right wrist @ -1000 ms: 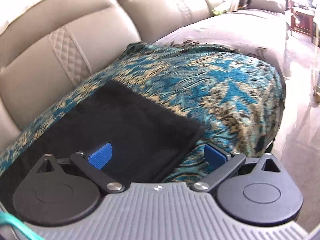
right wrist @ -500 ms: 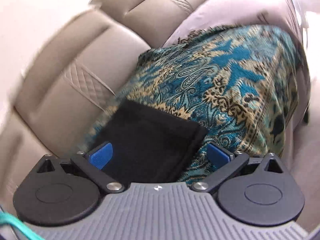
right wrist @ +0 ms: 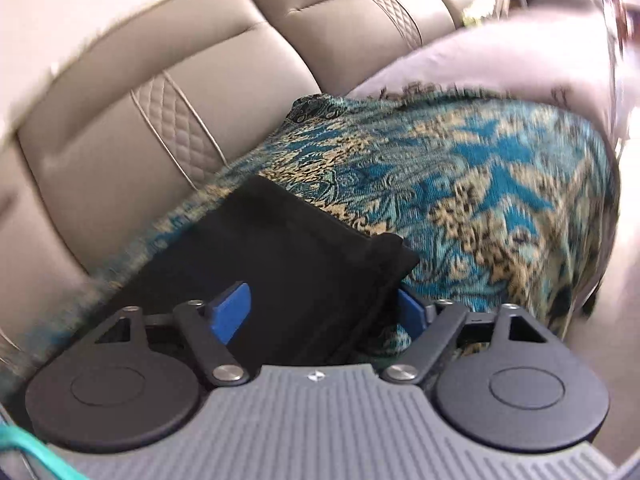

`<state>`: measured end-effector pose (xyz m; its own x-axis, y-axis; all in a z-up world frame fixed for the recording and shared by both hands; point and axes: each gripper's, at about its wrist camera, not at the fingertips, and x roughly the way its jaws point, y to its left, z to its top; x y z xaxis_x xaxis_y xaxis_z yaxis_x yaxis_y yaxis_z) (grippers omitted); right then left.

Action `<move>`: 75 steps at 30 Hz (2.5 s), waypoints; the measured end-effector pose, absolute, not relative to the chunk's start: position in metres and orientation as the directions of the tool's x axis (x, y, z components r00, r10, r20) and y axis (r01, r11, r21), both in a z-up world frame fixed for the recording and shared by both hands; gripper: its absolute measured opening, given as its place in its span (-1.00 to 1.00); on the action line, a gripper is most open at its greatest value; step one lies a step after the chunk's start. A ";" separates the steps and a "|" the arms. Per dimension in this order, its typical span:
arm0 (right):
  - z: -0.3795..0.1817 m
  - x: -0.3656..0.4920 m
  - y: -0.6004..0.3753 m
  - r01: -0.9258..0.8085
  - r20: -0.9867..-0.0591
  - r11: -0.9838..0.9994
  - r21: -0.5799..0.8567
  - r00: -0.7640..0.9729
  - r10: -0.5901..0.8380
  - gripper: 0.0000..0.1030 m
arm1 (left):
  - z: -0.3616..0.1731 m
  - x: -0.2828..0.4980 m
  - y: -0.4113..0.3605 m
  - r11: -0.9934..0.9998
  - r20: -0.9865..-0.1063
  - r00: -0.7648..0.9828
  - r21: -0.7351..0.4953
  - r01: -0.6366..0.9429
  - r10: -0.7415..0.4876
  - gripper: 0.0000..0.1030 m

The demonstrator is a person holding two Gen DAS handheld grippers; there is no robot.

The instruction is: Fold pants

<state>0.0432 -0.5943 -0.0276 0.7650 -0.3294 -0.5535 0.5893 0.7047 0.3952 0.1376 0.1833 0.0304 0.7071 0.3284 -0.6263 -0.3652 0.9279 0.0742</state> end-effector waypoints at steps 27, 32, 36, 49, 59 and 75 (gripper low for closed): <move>0.004 0.146 -0.229 -0.324 -0.560 0.945 -0.049 0.792 0.242 -0.87 | 0.027 0.126 0.182 0.934 -0.595 0.745 0.027 -0.357 0.302 0.52; 0.004 0.129 -0.207 -0.359 -0.559 0.931 -0.063 0.785 0.265 -0.86 | 0.027 0.125 0.182 0.931 -0.592 0.746 0.022 -0.365 0.306 0.52; 0.008 0.128 -0.200 -0.360 -0.556 0.933 -0.009 0.778 0.294 -0.86 | 0.027 0.125 0.182 0.932 -0.590 0.748 0.017 -0.363 0.302 0.52; 0.001 0.104 -0.141 -0.509 -0.536 0.856 -0.088 0.749 0.390 -0.76 | 0.026 0.120 0.181 0.941 -0.585 0.762 0.005 -0.338 0.277 0.68; 0.000 0.105 -0.126 -0.541 -0.529 0.837 -0.080 0.735 0.425 0.30 | 0.027 0.114 0.176 0.945 -0.587 0.766 -0.002 -0.326 0.263 0.78; 0.017 0.098 -0.140 -0.563 -0.470 0.823 -0.071 0.747 0.470 0.92 | 0.025 0.104 0.174 0.950 -0.583 0.775 -0.019 -0.313 0.244 0.98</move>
